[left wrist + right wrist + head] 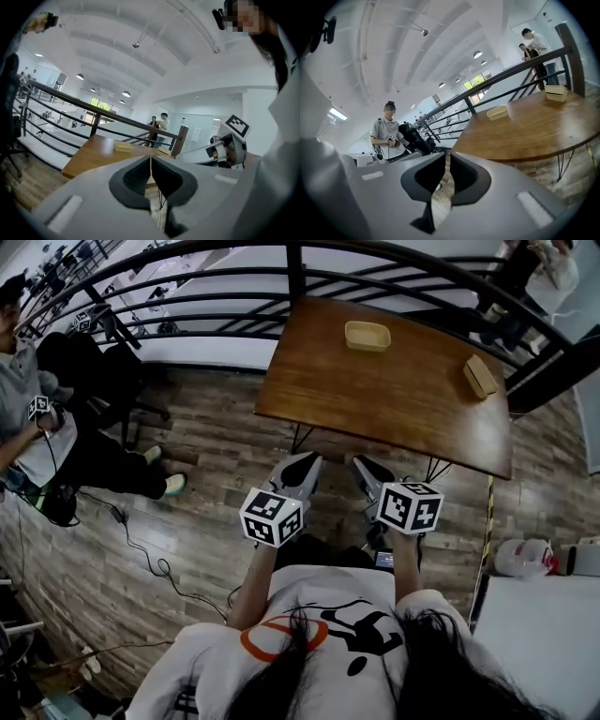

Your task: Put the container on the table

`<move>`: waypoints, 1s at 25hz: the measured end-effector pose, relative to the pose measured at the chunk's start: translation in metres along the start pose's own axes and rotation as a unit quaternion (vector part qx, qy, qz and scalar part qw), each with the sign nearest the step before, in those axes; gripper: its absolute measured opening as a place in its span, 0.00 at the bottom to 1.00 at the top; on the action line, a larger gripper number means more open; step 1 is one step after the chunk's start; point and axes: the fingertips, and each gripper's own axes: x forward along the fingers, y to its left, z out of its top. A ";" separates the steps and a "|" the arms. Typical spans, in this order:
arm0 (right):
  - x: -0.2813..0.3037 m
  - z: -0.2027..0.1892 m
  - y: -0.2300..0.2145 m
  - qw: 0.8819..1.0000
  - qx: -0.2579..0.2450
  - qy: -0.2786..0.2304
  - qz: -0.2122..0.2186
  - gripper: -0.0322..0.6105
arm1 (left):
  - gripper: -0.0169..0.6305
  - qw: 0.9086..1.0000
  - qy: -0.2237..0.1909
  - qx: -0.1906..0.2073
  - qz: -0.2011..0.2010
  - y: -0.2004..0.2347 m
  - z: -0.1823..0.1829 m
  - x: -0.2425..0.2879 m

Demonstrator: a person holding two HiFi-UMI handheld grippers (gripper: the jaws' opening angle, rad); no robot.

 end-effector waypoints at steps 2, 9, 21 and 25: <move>-0.006 -0.002 -0.004 1.000 -0.006 0.002 -0.001 0.13 | 0.03 1.000 -0.002 0.001 0.002 -0.007 0.000 0.001; -0.029 0.000 -0.016 1.000 -0.011 0.002 0.010 0.12 | 0.03 1.000 -0.012 0.004 0.012 -0.034 0.000 0.008; -0.062 -0.006 -0.037 0.999 -0.024 0.014 0.021 0.10 | 0.03 1.000 -0.016 0.009 0.018 -0.079 -0.008 0.023; -0.064 -0.003 -0.037 0.999 -0.028 0.015 0.027 0.10 | 0.03 0.999 -0.019 0.013 0.022 -0.083 -0.005 0.025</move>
